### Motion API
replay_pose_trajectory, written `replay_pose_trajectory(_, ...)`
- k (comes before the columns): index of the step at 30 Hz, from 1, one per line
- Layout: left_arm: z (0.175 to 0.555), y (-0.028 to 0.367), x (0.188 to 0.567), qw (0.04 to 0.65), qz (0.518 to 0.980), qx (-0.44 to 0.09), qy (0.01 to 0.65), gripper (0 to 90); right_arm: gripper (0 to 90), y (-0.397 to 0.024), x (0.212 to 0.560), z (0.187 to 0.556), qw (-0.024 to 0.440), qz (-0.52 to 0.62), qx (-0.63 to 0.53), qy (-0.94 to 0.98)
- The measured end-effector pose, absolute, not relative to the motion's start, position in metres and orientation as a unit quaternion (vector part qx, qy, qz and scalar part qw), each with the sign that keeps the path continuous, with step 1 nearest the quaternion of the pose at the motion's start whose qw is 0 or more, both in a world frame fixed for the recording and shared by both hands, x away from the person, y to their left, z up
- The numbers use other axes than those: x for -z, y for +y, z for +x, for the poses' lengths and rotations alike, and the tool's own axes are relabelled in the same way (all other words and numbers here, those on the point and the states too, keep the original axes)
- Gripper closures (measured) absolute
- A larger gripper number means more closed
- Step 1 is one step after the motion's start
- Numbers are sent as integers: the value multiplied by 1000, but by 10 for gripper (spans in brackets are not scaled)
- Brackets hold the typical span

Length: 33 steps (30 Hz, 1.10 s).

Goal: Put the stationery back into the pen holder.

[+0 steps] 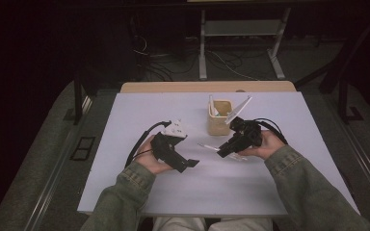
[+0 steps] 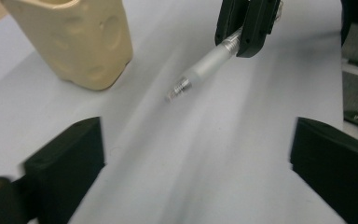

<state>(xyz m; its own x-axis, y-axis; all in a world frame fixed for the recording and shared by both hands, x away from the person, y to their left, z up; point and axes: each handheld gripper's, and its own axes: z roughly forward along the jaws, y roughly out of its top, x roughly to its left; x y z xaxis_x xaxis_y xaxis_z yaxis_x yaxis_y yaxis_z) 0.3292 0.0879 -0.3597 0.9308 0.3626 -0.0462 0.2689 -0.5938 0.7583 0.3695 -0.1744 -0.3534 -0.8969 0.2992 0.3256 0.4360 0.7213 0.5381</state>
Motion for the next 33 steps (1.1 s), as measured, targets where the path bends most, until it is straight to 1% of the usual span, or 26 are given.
replay_pose_trajectory(4, 328, 96, 360, 432, 880, -54, 191, 0, 788, -176, 350, 371, 98, -207, 331, -916)
replay_pose_trajectory(12, 321, 110, 368, 435, 874, -56, 209, 0, 788, -179, 346, 373, 77, -213, 351, -909)
replay_pose_trajectory(19, 314, 123, 379, 447, 862, -53, 234, 0, 787, -182, 339, 374, 64, -232, 369, -898)
replay_pose_trajectory(23, 310, 130, 384, 460, 851, -51, 250, 0, 787, -184, 336, 375, 46, -240, 381, -892)
replay_pose_trajectory(33, 304, 144, 382, 486, 828, -61, 274, 0, 788, -188, 328, 380, 23, -251, 403, -880)
